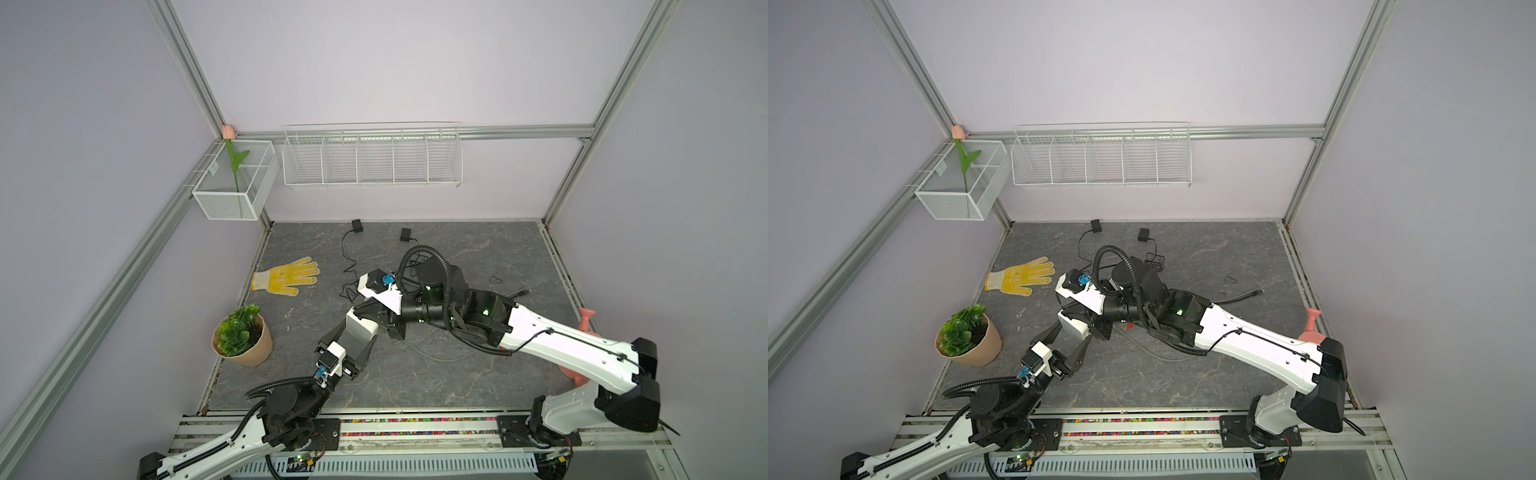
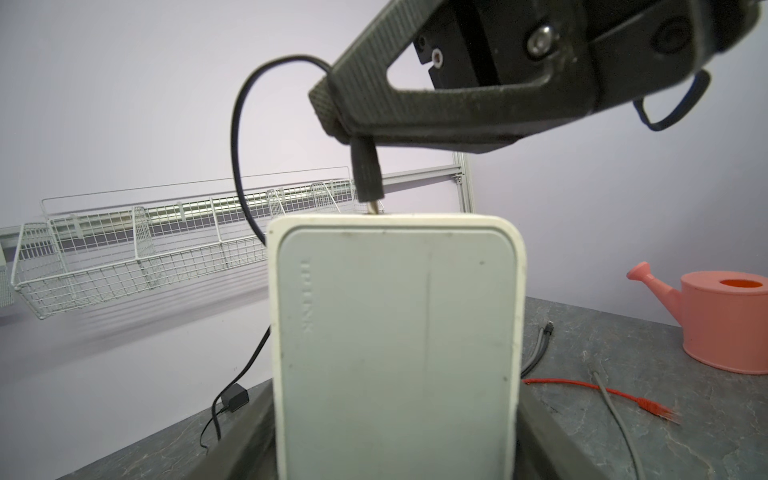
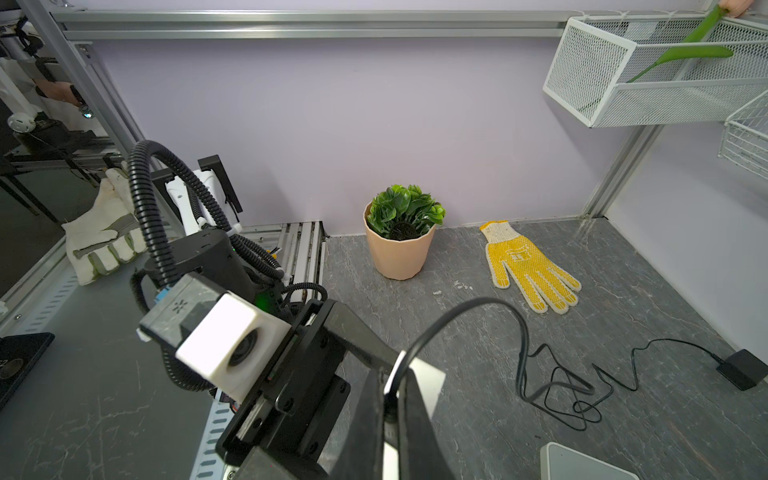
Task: Insert the plug into the switch port
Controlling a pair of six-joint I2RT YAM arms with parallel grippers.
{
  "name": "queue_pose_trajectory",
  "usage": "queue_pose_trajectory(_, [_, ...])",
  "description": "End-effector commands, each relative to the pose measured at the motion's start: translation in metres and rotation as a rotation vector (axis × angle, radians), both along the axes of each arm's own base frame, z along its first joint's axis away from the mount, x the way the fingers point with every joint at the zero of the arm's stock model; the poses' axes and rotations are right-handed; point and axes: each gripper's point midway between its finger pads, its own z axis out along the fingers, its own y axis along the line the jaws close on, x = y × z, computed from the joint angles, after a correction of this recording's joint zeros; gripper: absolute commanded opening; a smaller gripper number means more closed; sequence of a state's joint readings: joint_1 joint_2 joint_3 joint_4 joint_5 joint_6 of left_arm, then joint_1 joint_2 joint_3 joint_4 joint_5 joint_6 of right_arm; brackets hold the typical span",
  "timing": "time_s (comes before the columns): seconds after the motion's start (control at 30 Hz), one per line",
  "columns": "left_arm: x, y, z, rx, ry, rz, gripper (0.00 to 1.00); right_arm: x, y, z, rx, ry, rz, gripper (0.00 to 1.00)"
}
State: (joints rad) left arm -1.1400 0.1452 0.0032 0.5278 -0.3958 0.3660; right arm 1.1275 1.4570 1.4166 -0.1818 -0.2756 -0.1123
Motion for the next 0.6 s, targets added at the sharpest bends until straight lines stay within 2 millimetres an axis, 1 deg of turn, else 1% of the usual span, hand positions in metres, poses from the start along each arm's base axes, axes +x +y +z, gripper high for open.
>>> queue_pose_trajectory(0.0, [-0.005, 0.003, 0.017, -0.043, -0.015, -0.024, 0.0, 0.006, 0.001, -0.006, 0.01, -0.02, -0.022, 0.07])
queue_pose_trajectory(0.1, [-0.007, 0.002, 0.022, -0.053, -0.015, -0.035, 0.0, 0.008, 0.002, -0.015, 0.0, -0.014, -0.038, 0.07])
queue_pose_trajectory(0.57, [-0.013, 0.008, 0.032, -0.104, -0.047, -0.056, 0.0, 0.021, -0.002, -0.042, 0.001, 0.048, -0.092, 0.06])
